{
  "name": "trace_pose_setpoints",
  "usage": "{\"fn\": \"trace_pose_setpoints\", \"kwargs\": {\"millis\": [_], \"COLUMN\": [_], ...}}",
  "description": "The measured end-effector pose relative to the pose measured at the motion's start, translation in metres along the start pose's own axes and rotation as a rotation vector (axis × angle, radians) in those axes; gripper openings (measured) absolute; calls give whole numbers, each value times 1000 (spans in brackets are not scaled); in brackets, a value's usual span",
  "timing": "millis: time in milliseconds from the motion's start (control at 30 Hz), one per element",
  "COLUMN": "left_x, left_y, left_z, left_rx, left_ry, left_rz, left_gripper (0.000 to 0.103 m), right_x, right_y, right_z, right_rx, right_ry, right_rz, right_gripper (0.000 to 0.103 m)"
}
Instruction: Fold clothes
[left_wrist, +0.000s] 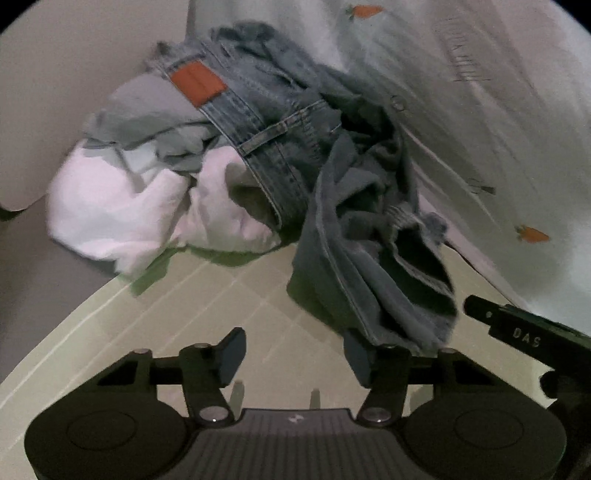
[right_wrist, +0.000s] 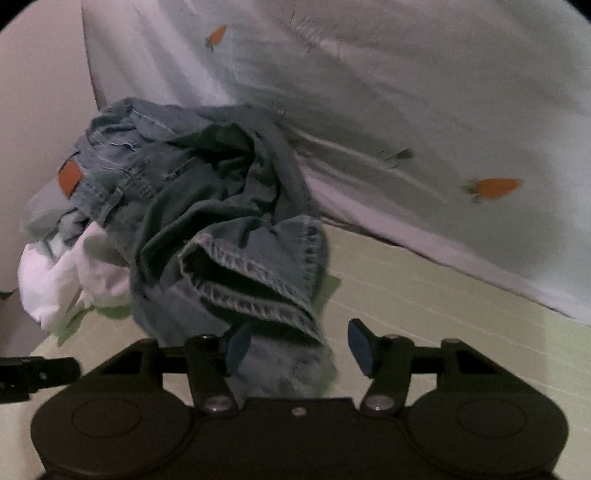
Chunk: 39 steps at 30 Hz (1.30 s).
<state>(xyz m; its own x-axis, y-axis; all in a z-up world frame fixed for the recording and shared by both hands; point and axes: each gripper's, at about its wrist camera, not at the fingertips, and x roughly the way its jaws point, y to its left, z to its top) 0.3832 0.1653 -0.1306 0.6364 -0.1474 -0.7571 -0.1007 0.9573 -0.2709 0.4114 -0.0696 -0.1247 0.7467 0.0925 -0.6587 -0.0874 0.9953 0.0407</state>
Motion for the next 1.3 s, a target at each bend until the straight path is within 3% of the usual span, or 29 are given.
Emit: {"fn": "trace_pose_setpoints", "kwargs": {"millis": [100,233,300,333,367,467,567,667,867,1067,1167,1233,1300], "left_x": [30,64,70,72,72,64,47,26,-28,-69,-87,-97,-106], "left_y": [2,1,-1,-2,-2,-1,-2,-5,-28,-66,-86,-98,-106], "left_z": [16,35,39,40,40,36,25,13,-27,-77,-97,-108,-116], "left_rx": [-15,-16,-10,-7,-4,-10,-16,-13,39,53,74,73,63], "left_ry": [-6,-9,-8,-7,-5,1,9,14,20,61,57,52,44], "left_rz": [-24,-39,-38,-36,-34,-10,5,7,-25,-71,-98,-109,-115], "left_gripper": [55,54,54,54,54,54,54,54,47,42,42,42,42], "right_x": [36,79,98,104,107,96,68,28,-81,-198,-248,-280,-313], "right_y": [8,26,31,30,28,25,25,7,-76,-188,-234,-272,-313], "right_z": [5,1,-2,-4,-6,-9,-21,-40,-97,-168,-200,-221,-244], "right_rx": [-35,-142,-168,-167,-156,-112,-80,-14,110,220,192,252,393], "right_ry": [6,40,70,86,99,91,78,62,22,8,2,11,24], "right_rz": [35,16,17,36,65,114,125,79,-124,-443,-674,-817,-931], "right_gripper": [58,76,77,72,57,30,16,14,13,13,13,13,13]}}
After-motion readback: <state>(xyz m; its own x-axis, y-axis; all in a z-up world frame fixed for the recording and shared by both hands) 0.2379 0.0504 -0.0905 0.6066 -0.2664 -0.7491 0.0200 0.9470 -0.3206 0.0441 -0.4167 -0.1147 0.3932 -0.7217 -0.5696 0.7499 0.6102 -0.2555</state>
